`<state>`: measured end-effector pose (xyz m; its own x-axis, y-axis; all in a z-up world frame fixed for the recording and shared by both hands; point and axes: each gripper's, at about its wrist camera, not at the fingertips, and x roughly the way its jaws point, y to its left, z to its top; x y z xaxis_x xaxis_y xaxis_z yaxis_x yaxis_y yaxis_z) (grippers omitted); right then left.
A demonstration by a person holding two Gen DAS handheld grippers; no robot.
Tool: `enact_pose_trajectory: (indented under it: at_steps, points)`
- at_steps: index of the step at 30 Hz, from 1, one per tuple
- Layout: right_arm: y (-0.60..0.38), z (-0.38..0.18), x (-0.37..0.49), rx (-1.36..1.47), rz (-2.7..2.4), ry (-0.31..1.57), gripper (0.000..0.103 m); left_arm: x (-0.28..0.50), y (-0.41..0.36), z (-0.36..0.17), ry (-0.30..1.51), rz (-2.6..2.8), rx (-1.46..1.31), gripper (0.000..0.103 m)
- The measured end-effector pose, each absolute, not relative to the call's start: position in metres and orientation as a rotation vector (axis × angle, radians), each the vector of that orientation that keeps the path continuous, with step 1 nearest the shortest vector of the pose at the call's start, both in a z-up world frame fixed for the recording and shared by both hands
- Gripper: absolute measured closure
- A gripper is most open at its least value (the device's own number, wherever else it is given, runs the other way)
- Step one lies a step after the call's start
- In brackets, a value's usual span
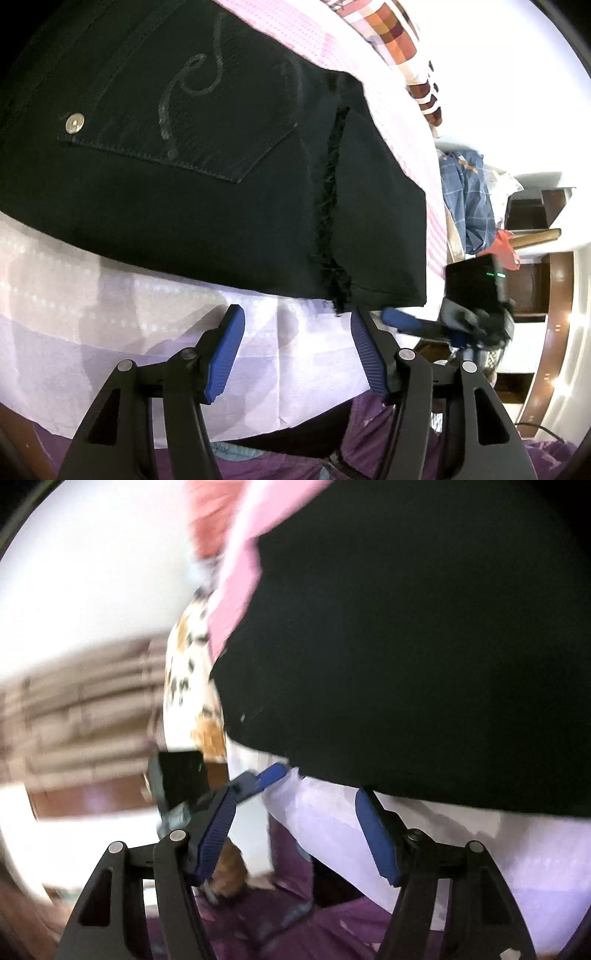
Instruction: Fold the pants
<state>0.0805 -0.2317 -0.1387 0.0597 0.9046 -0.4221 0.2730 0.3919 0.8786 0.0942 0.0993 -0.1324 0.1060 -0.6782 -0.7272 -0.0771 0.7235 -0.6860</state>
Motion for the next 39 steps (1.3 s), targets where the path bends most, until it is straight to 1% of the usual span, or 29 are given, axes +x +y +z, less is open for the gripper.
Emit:
enact_pose_trajectory:
  at_steps: [2,4,7,9,11,12,13,14,15,18,19,20,22,23,24,25,26,31,39]
  points:
    - [-0.23,-0.15,0.074,1.199,0.622,1.483,0.037,0.093,0.101,-0.128,1.404,-0.503,-0.671,0.042]
    - [-0.224,-0.15,0.068,1.213,0.59,1.446,0.037,0.092,0.103,-0.124,1.395,-0.512,-0.669,0.042]
    - [-0.216,-0.147,0.064,1.256,0.577,1.397,0.039,0.091,0.108,-0.117,1.385,-0.516,-0.645,0.039]
    - [-0.209,-0.143,0.064,1.258,0.555,1.365,0.046,0.09,0.11,-0.116,1.384,-0.518,-0.635,0.037]
    - [-0.205,-0.139,0.064,1.244,0.543,1.359,0.067,0.089,0.112,-0.114,1.385,-0.528,-0.623,0.037]
    - [-0.205,-0.137,0.06,1.234,0.533,1.359,0.072,0.088,0.113,-0.113,1.382,-0.533,-0.62,0.037]
    - [-0.206,-0.136,0.06,1.229,0.522,1.356,0.079,0.087,0.114,-0.111,1.376,-0.538,-0.618,0.037]
    - [-0.207,-0.135,0.061,1.221,0.504,1.351,0.081,0.086,0.116,-0.11,1.37,-0.542,-0.618,0.036]
    - [-0.207,-0.135,0.061,1.199,0.472,1.357,0.081,0.085,0.117,-0.109,1.367,-0.546,-0.622,0.035]
    - [-0.211,-0.146,0.063,1.271,0.436,1.362,0.081,0.084,0.118,-0.11,1.365,-0.552,-0.646,0.033]
    - [-0.211,-0.149,0.062,1.297,0.418,1.364,0.079,0.084,0.117,-0.111,1.37,-0.555,-0.649,0.033]
    - [-0.212,-0.153,0.062,1.349,0.41,1.353,0.072,0.084,0.117,-0.112,1.374,-0.558,-0.651,0.033]
    - [-0.214,-0.159,0.06,1.435,0.402,1.326,0.064,0.085,0.118,-0.112,1.376,-0.559,-0.657,0.033]
    - [-0.214,-0.16,0.061,1.456,0.39,1.316,0.063,0.085,0.118,-0.112,1.376,-0.56,-0.664,0.033]
    - [-0.214,-0.161,0.06,1.486,0.376,1.298,0.059,0.085,0.117,-0.112,1.376,-0.561,-0.668,0.032]
    - [-0.215,-0.163,0.059,1.538,0.369,1.275,0.048,0.085,0.118,-0.112,1.379,-0.562,-0.674,0.032]
    - [-0.213,-0.163,0.058,1.564,0.37,1.27,0.044,0.084,0.118,-0.113,1.383,-0.561,-0.68,0.032]
    - [-0.206,-0.16,0.059,1.58,0.329,1.276,0.044,0.083,0.121,-0.115,1.393,-0.557,-0.699,0.031]
    - [-0.212,-0.15,0.047,1.538,0.295,1.284,0.037,0.082,0.123,-0.115,1.398,-0.556,-0.721,0.029]
